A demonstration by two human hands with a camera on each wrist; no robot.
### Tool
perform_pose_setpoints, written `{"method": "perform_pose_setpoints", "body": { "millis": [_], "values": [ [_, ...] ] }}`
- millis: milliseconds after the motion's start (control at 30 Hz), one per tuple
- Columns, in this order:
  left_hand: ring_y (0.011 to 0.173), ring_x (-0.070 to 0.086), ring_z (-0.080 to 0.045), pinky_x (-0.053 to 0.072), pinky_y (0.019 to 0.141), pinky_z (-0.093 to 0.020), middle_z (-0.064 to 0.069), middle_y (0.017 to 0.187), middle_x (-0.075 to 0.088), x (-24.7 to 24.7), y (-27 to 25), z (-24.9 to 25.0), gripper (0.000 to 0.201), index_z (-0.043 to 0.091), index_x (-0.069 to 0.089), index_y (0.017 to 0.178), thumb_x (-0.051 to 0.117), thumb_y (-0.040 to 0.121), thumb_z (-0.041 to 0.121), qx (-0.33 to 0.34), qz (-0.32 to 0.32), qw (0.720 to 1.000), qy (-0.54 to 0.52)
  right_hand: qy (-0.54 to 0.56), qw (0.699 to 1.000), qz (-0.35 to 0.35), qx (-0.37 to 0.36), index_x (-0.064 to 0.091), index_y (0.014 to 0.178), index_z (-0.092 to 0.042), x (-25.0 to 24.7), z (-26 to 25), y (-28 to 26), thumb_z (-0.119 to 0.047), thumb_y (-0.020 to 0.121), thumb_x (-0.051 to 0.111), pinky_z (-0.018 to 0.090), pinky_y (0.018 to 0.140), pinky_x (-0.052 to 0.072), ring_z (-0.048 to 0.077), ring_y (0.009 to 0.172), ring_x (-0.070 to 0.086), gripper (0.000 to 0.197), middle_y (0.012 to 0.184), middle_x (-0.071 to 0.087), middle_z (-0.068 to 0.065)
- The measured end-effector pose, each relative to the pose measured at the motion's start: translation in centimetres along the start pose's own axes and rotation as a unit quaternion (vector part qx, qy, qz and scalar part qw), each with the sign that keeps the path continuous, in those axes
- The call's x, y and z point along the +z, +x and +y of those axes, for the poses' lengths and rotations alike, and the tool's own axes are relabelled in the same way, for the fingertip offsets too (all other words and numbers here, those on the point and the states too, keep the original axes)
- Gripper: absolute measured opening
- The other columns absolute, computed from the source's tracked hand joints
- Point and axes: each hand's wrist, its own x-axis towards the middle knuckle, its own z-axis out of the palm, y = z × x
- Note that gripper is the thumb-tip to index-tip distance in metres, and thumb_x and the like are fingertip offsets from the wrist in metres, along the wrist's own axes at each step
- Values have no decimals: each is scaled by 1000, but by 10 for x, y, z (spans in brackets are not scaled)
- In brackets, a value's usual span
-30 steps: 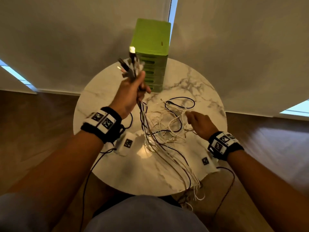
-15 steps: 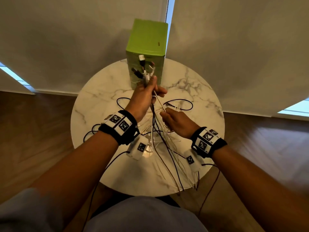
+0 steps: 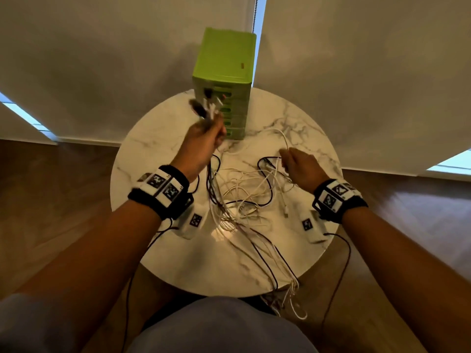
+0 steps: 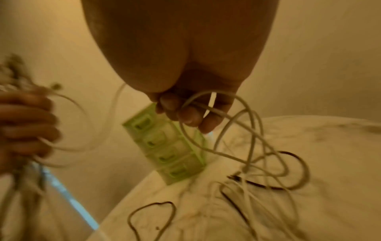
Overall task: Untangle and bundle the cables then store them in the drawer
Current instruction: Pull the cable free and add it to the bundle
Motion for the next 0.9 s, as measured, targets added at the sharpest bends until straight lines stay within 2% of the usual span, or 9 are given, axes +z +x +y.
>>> {"method": "perform_pose_setpoints", "body": {
  "millis": [67,167,267,333,400,500,667,767,900],
  "values": [
    [68,52,-10,45,71,-34,5,70,59,13,-8,-17,35,23,70,78,51,105,35,-10,-36,998,54,-3,999,24,-34,55,86,-11,-2,-26,7,-40,107,34,34,67,34,25,74,55,42,79,63,7],
    [74,51,-12,43,75,-35,2,80,59,29,-16,-24,33,33,77,89,49,104,43,-26,-52,997,48,-38,995,-10,-87,51,85,-21,5,-59,4,-43,106,34,37,66,41,25,72,58,36,78,63,2],
    [96,64,-15,50,95,-38,-2,103,72,37,-16,-15,34,33,76,101,46,104,49,-13,-56,998,4,-50,989,-37,-131,49,92,-25,14,-77,-4,-43,106,33,36,64,44,21,68,59,28,79,60,-6],
    [88,65,-12,51,88,-34,3,93,72,38,-15,-10,33,23,72,99,47,105,44,-2,-54,999,-3,-15,987,-67,-146,49,95,-29,17,-83,-7,-40,107,34,33,60,45,14,57,58,22,77,60,-8],
    [74,60,-2,46,79,-27,11,79,68,40,-14,-7,32,16,67,92,48,106,38,9,-38,999,-7,43,984,-104,-136,47,87,-30,19,-80,-10,-39,107,35,32,56,49,16,50,59,25,68,62,-4],
    [53,49,5,40,58,-13,2,75,60,33,-10,4,33,18,57,85,40,109,31,26,-3,998,-63,78,978,-171,-93,52,85,-13,27,-53,-15,-41,107,35,33,63,50,18,53,60,38,63,63,6],
    [50,34,-3,28,51,-21,11,62,46,-7,10,24,29,23,54,87,40,108,38,33,66,986,-147,0,968,-252,9,55,81,-15,43,29,-36,-52,104,33,32,71,46,15,58,56,48,63,62,1],
    [50,31,-4,25,52,-23,11,59,45,-22,15,26,31,22,55,88,40,108,40,45,87,986,-137,20,974,-217,57,56,83,-16,36,56,-46,-50,104,32,32,75,46,16,62,60,46,65,65,2],
    [52,40,1,34,52,-13,5,71,47,-6,4,17,25,19,54,92,41,108,33,59,43,994,-83,-4,992,-128,3,66,91,-12,20,41,-34,-37,105,41,21,73,40,18,79,62,38,84,71,1]
  ]
}}
